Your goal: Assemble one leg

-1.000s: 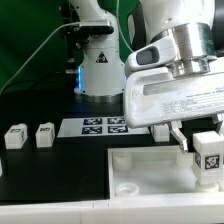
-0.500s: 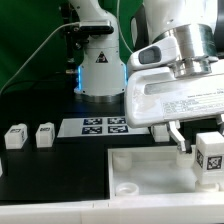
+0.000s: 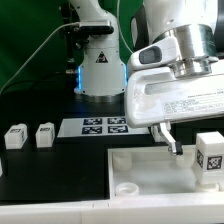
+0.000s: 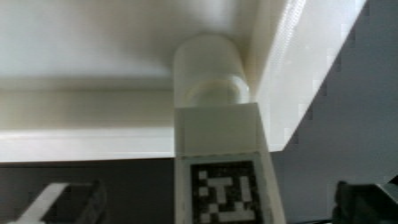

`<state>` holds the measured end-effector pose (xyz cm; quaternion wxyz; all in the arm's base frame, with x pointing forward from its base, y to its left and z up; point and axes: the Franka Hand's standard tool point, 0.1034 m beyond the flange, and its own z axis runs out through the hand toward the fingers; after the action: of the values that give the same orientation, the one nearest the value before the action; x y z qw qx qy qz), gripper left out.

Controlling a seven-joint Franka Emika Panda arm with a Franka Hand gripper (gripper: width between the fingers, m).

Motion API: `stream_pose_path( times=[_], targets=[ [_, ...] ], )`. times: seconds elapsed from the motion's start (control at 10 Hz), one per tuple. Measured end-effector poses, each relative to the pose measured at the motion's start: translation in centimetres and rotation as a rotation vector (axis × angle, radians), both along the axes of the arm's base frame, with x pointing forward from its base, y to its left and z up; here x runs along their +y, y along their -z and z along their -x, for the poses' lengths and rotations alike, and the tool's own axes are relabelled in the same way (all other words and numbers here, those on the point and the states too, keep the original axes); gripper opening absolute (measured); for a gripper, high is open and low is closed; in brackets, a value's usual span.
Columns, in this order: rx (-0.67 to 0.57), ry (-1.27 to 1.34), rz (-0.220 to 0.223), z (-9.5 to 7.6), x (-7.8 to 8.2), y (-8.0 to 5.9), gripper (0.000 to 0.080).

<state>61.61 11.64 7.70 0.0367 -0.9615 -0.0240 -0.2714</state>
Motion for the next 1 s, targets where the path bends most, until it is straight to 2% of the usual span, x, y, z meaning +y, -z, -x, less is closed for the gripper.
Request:
stream_pose_path(
  times=[0.7,0.8,1.0],
  targets=[
    [-0.001,-0.002,0.001,0.0,0.0,-0.1,0.0648],
    [0.027,0.001,-0.003,0.2,0.0,-0.8,0.0648],
    [0.139,0.001,-0.008,1.0,-0.3,-3.5,0.0648]
  ],
)
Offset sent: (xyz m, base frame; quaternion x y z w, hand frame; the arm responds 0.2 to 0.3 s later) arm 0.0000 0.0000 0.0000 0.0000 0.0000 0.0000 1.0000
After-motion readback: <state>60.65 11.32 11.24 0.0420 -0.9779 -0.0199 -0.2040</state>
